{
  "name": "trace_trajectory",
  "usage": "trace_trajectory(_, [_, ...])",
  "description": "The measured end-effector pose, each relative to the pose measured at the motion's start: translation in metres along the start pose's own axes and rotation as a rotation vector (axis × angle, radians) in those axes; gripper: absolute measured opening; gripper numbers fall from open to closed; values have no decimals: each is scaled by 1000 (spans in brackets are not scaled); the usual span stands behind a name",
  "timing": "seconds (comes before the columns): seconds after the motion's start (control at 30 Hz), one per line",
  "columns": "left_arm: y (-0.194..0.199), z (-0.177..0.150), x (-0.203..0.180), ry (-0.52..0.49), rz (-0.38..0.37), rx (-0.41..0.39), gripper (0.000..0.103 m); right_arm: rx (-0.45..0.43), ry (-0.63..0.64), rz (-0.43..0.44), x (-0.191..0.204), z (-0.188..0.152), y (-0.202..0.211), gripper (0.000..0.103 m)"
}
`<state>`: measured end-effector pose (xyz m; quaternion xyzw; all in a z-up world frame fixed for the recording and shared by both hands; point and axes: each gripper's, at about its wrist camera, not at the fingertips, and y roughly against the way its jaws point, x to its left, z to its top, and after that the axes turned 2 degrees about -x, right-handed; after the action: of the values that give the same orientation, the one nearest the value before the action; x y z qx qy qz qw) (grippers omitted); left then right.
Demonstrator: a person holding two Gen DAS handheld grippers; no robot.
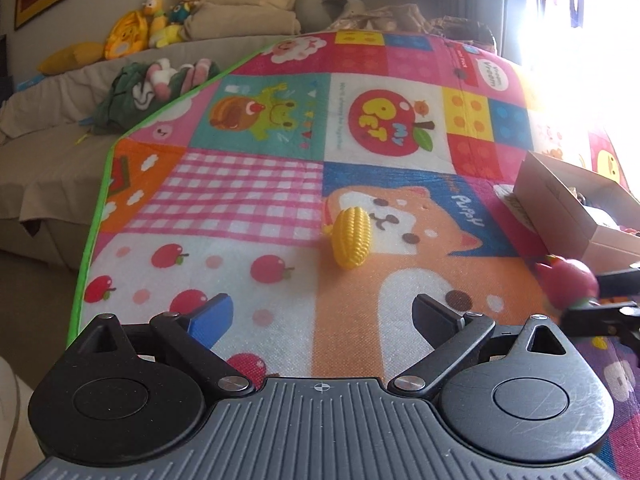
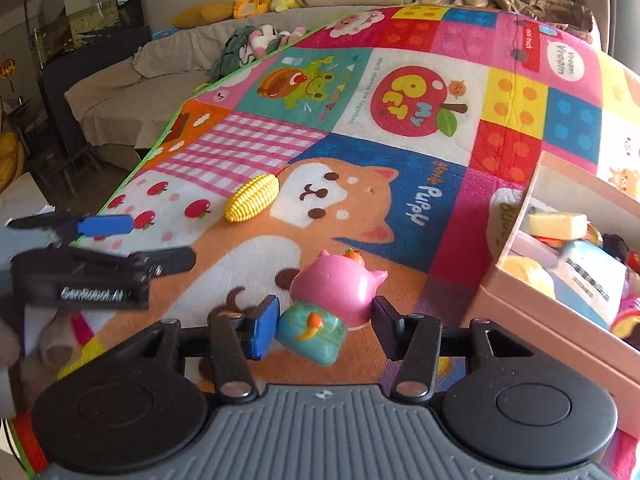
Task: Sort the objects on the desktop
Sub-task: 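Reach the right gripper to the pink-and-teal toy and grasp it, then grasp the yellow corn toy with the left gripper while the right holds the pink toy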
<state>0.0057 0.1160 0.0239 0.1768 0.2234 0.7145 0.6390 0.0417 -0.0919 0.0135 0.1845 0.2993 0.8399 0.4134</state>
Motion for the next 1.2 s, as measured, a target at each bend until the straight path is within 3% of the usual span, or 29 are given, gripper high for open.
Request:
trace_trajectory(0.1, [-8, 4, -8, -17, -31, -8, 96, -14, 0, -59, -15, -27, 36, 51])
trace_trajectory(0.2, [-23, 11, -16, -43, -45, 2, 83, -43, -12, -162, -32, -54, 67, 51])
trace_trajectory(0.27, [-37, 18, -21, -55, -29, 4, 78, -53, -57, -223, -45, -73, 84, 51])
trace_trajectory(0.37, [-62, 29, -26, -74, 18, 24, 75, -61, -148, -240, -63, -94, 96, 51])
trace_trajectory(0.47, [-82, 35, -29, -78, 56, 56, 56, -77, -240, -242, -76, -110, 96, 53])
trace_trajectory(0.5, [-86, 36, -30, -83, 65, 62, 46, -91, -264, -241, -78, -115, 95, 56])
trace_trajectory(0.6, [-88, 36, -35, -119, 72, 58, 35, -119, -279, -254, -77, -122, 92, 63])
trace_trajectory(0.67, [-82, 35, -41, -141, 67, 59, 34, -123, -277, -251, -76, -123, 92, 64])
trace_trajectory(0.77, [-65, 29, -52, -153, 2, 69, 34, -150, -296, -244, -78, -125, 95, 79])
trace_trajectory(1.03, [14, -14, -109, -282, -330, 67, 35, -155, -318, -249, -80, -125, 95, 85])
trace_trajectory(1.17, [34, -34, -123, -348, -385, 61, 41, -150, -317, -253, -79, -125, 94, 86])
trace_trajectory(1.2, [36, -37, -124, -356, -379, 61, 47, -148, -318, -254, -79, -124, 94, 87])
